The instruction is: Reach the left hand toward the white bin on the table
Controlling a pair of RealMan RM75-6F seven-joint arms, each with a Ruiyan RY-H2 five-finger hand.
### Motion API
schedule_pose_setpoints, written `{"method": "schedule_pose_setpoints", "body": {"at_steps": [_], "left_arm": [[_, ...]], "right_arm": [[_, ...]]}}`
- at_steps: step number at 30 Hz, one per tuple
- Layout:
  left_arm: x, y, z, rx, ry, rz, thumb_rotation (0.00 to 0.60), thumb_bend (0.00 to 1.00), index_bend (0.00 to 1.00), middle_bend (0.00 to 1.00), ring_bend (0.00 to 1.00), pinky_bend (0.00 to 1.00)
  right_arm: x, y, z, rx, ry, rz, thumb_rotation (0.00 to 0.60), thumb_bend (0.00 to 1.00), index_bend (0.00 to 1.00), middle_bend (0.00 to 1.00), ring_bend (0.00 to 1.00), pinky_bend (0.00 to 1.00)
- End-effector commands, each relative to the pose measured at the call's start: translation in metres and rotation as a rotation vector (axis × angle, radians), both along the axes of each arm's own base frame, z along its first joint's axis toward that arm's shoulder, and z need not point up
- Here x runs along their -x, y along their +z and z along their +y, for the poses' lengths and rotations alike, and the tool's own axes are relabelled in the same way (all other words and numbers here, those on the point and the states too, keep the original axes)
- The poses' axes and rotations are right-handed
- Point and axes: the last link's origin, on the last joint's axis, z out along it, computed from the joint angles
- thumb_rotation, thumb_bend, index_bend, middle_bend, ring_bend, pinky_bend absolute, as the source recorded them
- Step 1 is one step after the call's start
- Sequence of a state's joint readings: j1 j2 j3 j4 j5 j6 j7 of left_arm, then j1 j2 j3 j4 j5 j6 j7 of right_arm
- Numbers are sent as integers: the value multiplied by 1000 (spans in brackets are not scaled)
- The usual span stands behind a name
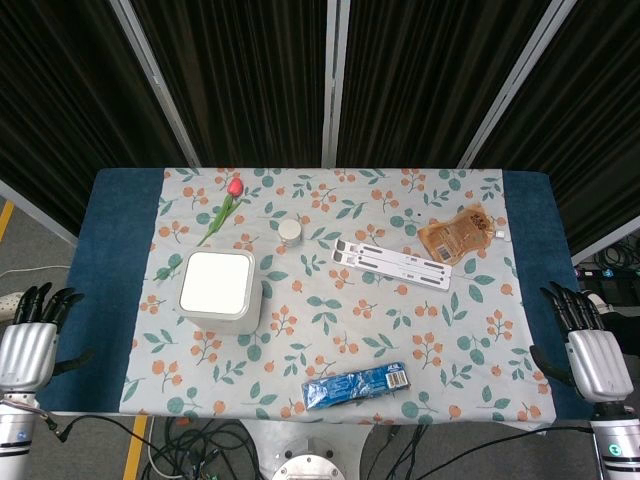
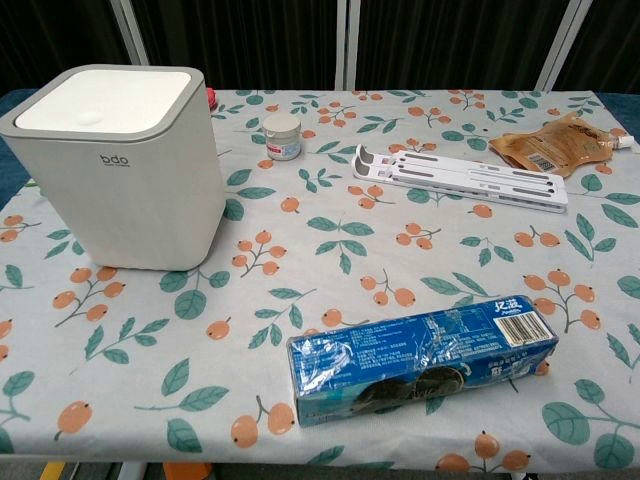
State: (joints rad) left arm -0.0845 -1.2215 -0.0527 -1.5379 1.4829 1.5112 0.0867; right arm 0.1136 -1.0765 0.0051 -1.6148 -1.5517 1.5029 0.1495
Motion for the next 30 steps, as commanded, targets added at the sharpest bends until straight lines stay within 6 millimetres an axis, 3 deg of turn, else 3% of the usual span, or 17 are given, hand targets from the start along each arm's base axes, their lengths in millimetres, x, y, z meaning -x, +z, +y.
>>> {"method": "schedule_pose_setpoints", "body": {"at_steps": [1,11,17,24,30], "left_arm": [[1,-1,0,7,2,0,600,0,215,145,28,44],[-2,0,0,3,-10,0,600,0,215,145,28,44],[-13,0,9,26,-84,16,600,0,215,145,28,42],[-53,1,43,161,-312,-41,600,0,218,145,28,39],[-97,-9,82,329,-479,-87,579,0,232,165,43,35]], "right_arm": [[1,0,0,2,-2,-5,600,236,0,0,0,0],[5,4,3,12,-4,-13,600,236,0,0,0,0],[1,17,0,33,27,0,600,236,0,5,0,0],[-19,46,-10,71,88,41,600,236,0,8,0,0],[-26,54,-12,93,101,39,600,236,0,9,0,0]]}}
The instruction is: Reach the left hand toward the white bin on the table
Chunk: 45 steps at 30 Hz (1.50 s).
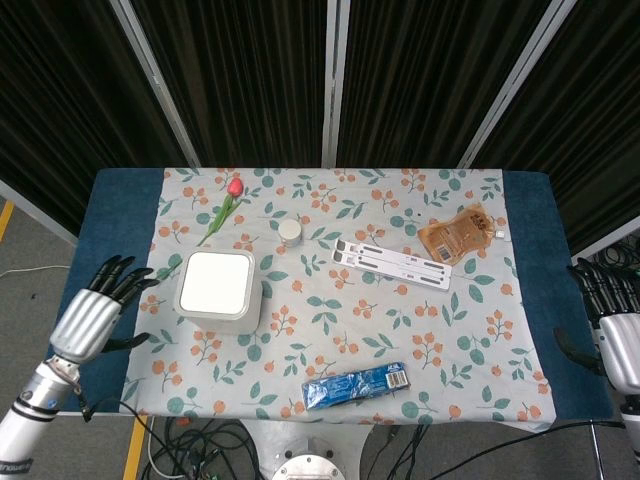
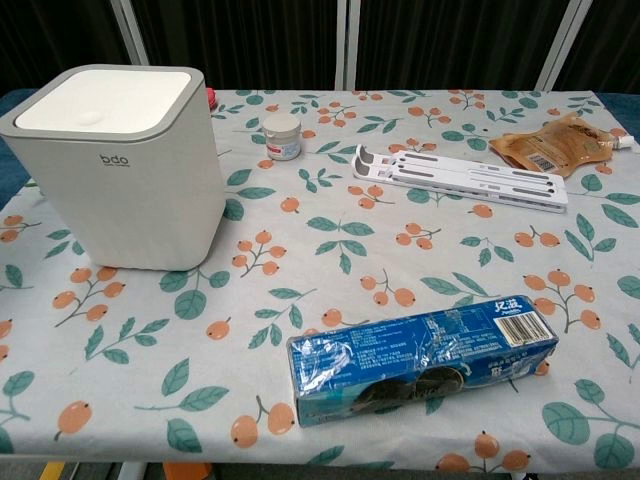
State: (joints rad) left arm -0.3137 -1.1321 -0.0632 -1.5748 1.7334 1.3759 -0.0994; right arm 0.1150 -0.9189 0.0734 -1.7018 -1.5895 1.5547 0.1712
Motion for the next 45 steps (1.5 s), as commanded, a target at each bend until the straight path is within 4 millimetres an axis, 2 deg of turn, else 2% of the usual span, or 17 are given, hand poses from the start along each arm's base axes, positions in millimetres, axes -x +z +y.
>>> {"method": "schedule_pose_setpoints", "body": {"at_steps": [1,2,4,10,19,27,33,37,45], "left_arm": [[-29,-6,28,110,-100,-9,545,0,233,183,61,35],[-34,-8,32,125,-111,-8,495,0,233,203,80,35],[-42,-14,41,156,-134,1,451,0,234,208,85,35],[-56,-27,52,205,-176,44,442,0,241,209,85,35],[-54,-31,48,186,-158,64,399,0,256,231,87,35],[-50,-46,47,231,-146,97,374,0,305,331,203,36],[-51,-55,44,252,-154,115,330,0,335,356,230,36],[-54,-46,45,183,-169,73,311,0,338,348,231,36],[-48,-7,48,18,-147,-50,313,0,337,343,231,36]], "right_arm": [[-1,2,0,6,2,-4,600,236,0,9,0,0],[-1,2,0,7,1,-7,600,236,0,9,0,0],[0,2,1,7,-3,-11,600,235,0,9,0,0],[4,-1,2,6,-17,-23,600,236,0,9,0,0],[10,-4,4,-3,-32,-32,600,236,0,9,0,0],[15,-4,6,-2,-41,-44,600,235,0,9,0,0],[17,-5,7,0,-42,-52,600,236,0,9,0,0],[18,-4,7,2,-44,-54,600,236,0,9,0,0],[18,-2,7,10,-35,-63,600,235,0,9,0,0]]}}
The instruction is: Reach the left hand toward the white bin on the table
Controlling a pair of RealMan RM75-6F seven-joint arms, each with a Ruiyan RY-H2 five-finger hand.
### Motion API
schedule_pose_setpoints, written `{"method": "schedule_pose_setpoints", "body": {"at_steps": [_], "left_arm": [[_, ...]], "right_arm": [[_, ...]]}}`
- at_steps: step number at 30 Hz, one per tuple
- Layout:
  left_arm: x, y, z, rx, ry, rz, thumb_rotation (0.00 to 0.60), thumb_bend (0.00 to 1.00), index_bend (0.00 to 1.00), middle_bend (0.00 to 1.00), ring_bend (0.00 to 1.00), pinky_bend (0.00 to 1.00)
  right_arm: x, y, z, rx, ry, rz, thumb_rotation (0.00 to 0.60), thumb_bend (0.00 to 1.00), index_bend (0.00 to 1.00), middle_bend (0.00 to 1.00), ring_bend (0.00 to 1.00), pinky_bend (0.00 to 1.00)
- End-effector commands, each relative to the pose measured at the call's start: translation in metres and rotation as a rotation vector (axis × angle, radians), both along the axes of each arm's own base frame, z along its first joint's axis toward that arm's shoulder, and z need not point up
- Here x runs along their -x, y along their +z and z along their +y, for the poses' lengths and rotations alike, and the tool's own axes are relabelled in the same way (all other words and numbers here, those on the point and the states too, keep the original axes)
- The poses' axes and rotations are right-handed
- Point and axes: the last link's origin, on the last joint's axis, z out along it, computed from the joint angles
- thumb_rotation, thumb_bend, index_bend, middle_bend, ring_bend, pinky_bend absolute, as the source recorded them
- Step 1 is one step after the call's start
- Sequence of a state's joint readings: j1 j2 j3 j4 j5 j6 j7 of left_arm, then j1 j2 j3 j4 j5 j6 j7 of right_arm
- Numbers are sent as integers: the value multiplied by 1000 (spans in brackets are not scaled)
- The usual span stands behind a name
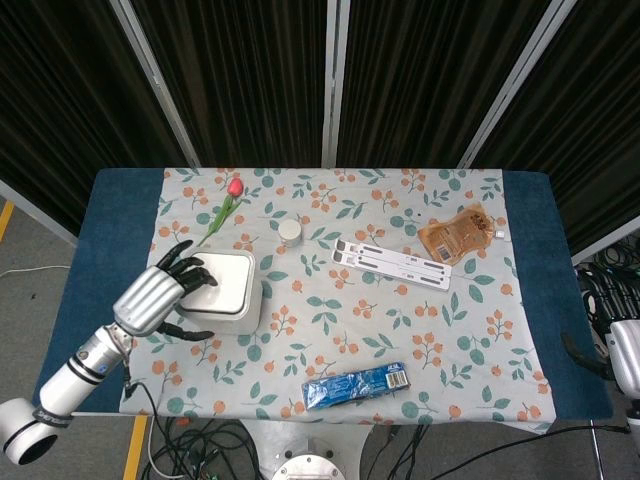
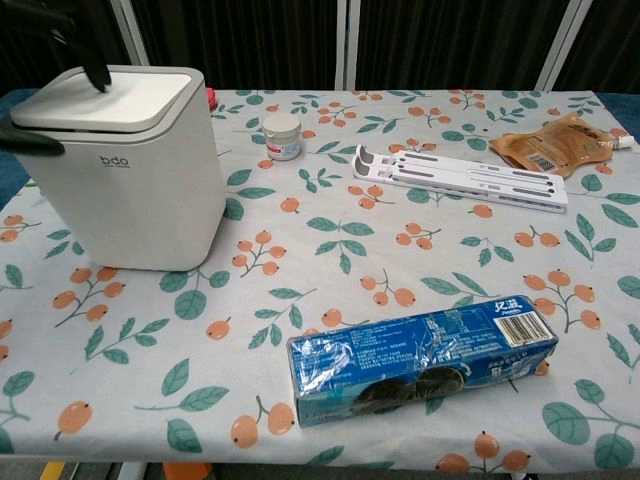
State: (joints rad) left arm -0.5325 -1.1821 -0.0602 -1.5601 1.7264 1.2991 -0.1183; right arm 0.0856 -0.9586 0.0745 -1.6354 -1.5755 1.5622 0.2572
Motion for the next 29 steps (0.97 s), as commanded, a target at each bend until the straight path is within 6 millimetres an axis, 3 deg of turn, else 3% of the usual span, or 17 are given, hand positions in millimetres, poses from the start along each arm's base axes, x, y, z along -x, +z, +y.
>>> {"method": "schedule_pose_setpoints", "body": {"at_steps": [1,5,11,15,18,23,29], "left_arm": [[9,22,1,-80,38,-57,313,0,337,342,231,36],[25,48,-4,-178,97,-114,314,0,336,333,231,37],[71,81,-13,-317,285,-152,309,0,325,317,221,37],[101,75,-36,-312,396,-39,234,0,290,235,98,35],[117,65,-51,-279,479,54,195,0,255,181,68,28],[132,56,-74,-297,566,79,191,0,252,180,68,27],[138,49,-104,-327,620,54,239,0,252,181,68,26]], "right_arm": [[0,1,0,2,1,0,600,236,0,10,0,0],[3,-3,2,-9,-14,8,600,236,0,11,0,0],[6,-7,4,-19,-37,-2,600,235,0,11,0,0],[8,-12,8,-33,-41,-11,600,235,0,8,0,0],[12,-17,11,-54,-50,-8,600,236,0,4,0,0],[15,-25,16,-89,-64,-3,600,249,0,0,0,0],[13,-30,23,-71,-46,-4,600,254,0,0,0,0]]}}
